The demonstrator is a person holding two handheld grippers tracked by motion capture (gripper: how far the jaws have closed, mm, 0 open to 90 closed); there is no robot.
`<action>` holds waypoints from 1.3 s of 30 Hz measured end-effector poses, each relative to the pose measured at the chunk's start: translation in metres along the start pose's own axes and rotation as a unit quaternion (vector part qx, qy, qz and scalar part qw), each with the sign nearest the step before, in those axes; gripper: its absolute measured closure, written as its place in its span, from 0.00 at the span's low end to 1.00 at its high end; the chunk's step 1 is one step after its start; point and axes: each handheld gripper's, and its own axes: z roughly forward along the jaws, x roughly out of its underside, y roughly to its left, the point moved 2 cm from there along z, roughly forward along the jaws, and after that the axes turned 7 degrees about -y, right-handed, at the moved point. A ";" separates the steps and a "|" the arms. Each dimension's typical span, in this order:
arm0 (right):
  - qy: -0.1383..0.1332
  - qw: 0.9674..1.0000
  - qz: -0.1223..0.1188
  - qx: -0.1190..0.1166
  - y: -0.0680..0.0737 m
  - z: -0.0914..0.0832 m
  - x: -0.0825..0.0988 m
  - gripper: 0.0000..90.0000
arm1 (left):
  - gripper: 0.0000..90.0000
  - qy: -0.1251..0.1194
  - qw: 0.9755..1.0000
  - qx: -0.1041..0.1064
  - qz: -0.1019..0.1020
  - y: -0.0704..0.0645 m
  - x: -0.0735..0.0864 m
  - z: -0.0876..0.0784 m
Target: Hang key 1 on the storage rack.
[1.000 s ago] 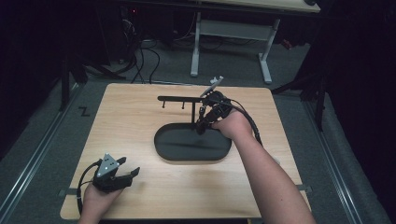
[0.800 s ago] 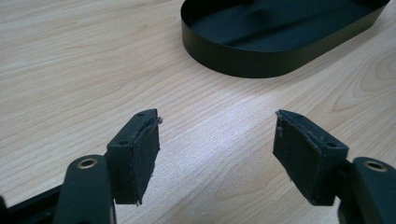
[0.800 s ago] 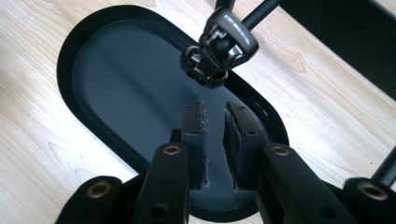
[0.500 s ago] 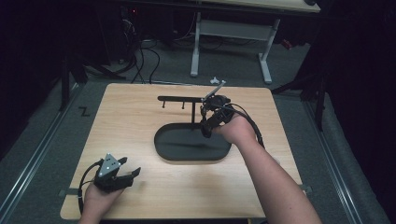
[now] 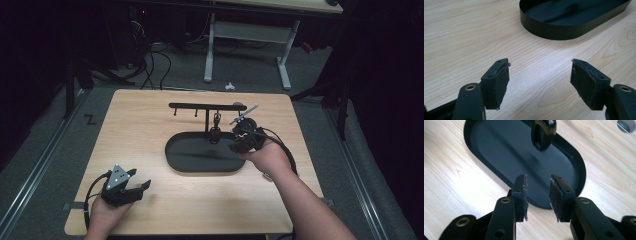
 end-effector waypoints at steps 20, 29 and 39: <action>0.017 0.998 0.064 0.023 -0.031 0.016 0.085 0.64 | 0.35 0.005 1.000 0.000 0.004 -0.001 0.001 0.002; 0.015 0.996 0.079 0.034 -0.049 0.023 0.110 0.55 | 0.36 0.003 1.000 -0.001 0.005 -0.002 0.002 0.003; 0.015 0.994 0.106 0.033 -0.074 0.034 0.120 0.53 | 0.36 -0.005 1.000 0.008 0.000 -0.005 0.001 0.002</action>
